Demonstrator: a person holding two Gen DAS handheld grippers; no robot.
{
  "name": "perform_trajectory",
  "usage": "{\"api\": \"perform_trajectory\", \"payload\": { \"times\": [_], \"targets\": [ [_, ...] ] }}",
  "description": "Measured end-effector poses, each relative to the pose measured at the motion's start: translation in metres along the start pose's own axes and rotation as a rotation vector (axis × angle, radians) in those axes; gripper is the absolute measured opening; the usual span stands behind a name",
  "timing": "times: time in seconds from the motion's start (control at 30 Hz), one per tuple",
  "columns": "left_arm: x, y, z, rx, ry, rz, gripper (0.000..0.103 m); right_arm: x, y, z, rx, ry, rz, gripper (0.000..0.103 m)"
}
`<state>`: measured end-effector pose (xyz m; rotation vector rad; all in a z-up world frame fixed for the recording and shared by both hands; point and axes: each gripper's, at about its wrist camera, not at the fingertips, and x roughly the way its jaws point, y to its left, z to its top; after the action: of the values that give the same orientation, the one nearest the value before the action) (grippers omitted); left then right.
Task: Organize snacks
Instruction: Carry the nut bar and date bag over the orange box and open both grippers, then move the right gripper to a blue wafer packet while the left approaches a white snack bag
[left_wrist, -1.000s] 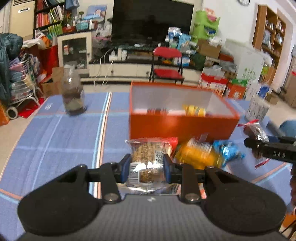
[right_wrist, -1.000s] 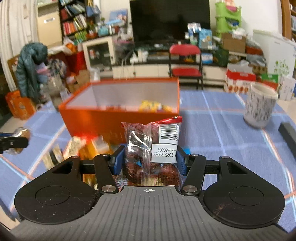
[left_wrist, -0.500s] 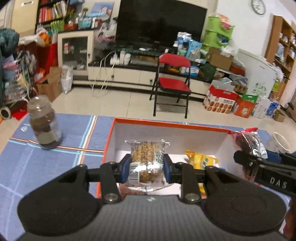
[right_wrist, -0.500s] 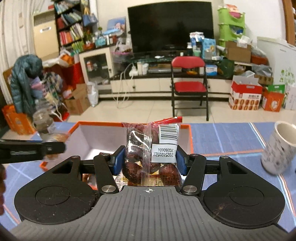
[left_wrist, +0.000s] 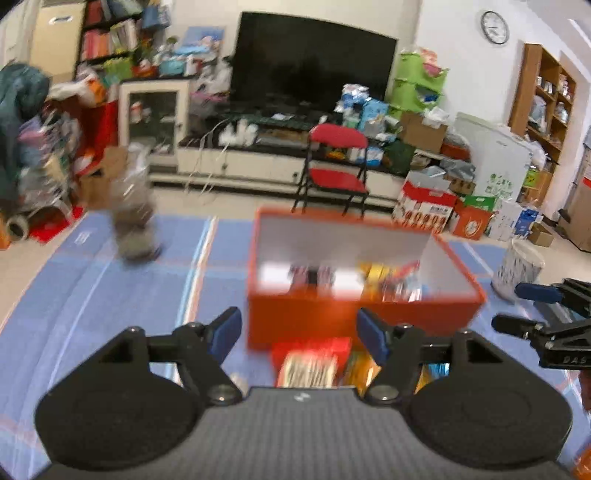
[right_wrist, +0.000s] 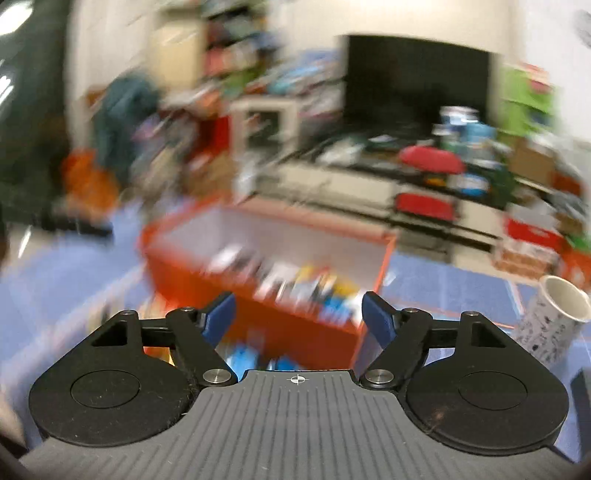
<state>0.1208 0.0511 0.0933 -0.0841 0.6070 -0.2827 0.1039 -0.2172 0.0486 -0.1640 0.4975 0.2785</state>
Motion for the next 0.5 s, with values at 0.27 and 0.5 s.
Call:
{"api": "perform_trajectory", "payload": {
  "times": [0.27,0.5],
  "targets": [
    [0.001,0.022,-0.066,-0.024,0.124,0.031,0.069,0.044,0.003,-0.040,-0.379,0.228,0.243,0.063],
    [0.015,0.017,-0.062,0.038,0.155,-0.009,0.069,0.093,-0.015,-0.026,-0.513,0.341,0.376,0.063]
  ]
}}
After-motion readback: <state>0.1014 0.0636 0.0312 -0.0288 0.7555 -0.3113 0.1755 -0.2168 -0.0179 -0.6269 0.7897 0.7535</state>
